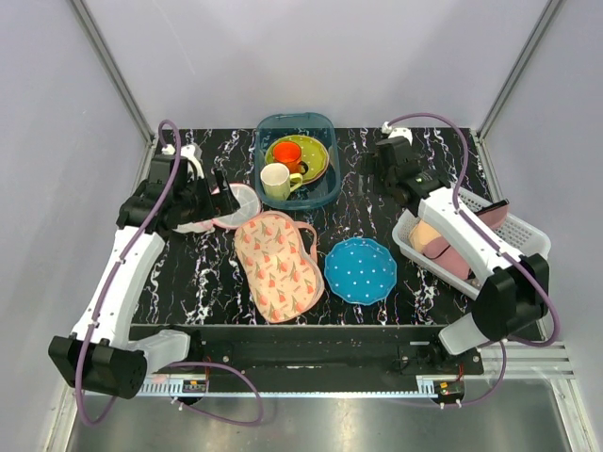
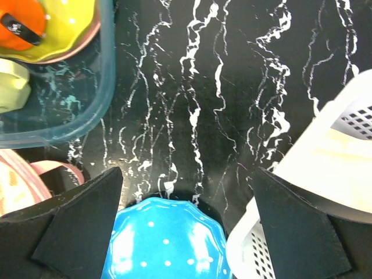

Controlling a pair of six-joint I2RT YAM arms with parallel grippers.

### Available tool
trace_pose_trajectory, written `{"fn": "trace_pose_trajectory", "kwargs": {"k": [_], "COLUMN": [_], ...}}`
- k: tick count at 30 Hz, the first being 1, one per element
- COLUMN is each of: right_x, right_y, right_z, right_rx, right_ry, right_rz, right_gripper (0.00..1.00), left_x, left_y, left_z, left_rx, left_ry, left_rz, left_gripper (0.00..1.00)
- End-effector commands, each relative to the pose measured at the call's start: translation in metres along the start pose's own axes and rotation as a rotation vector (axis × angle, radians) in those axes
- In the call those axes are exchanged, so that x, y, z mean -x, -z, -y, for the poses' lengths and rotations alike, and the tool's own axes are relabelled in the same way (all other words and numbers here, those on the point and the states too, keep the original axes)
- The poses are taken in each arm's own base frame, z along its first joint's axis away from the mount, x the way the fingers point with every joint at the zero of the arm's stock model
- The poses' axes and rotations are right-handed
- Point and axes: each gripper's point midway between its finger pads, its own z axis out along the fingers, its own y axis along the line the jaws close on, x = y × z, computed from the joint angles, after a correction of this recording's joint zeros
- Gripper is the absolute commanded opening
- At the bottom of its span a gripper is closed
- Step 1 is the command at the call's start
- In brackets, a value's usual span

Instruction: Unzip the laundry bag and remove the bra

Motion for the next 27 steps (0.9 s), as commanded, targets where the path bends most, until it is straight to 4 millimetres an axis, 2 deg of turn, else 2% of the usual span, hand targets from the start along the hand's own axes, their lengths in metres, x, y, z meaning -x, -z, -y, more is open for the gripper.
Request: {"fn": "trace_pose_trajectory", "kwargs": {"k": [1,5,12,22,27], "right_x": [0.0,0.001,-0.009,-0.005,-0.002], "right_y": [0.011,0.018,0.033,0.053,0.053], "right_z": [0.014,0.041,0.061,0.065,0.062], "right_rx": [-0.063,-0.206,-0.276,-0.257,-0.24], "right_ry": [0.031,-0.003,0.0,-0.033,-0.073], "right_rz": [0.015,0.051,0.056,0.1,0.129], "right_gripper": [1.0,1.0,1.0,1.0,1.0], "left_x": [0.0,0.001,0.01,0.009,0.008], "left_y": [-0.01,-0.018,-0.029,-0.036,-0.036], "left_z": [-0.006,-0.004,0.003,0.003,0.004], "left_rx": [0.014,-0.004,-0.037,-0.049,-0.061], "left_ry": [0.027,0.029,0.03,0.031,0.035], "left_rz": [-0.019,-0.026,-0.024,-0.038,-0.036], "left_gripper": [0.99,0.99,0.99,0.99,0.99]}}
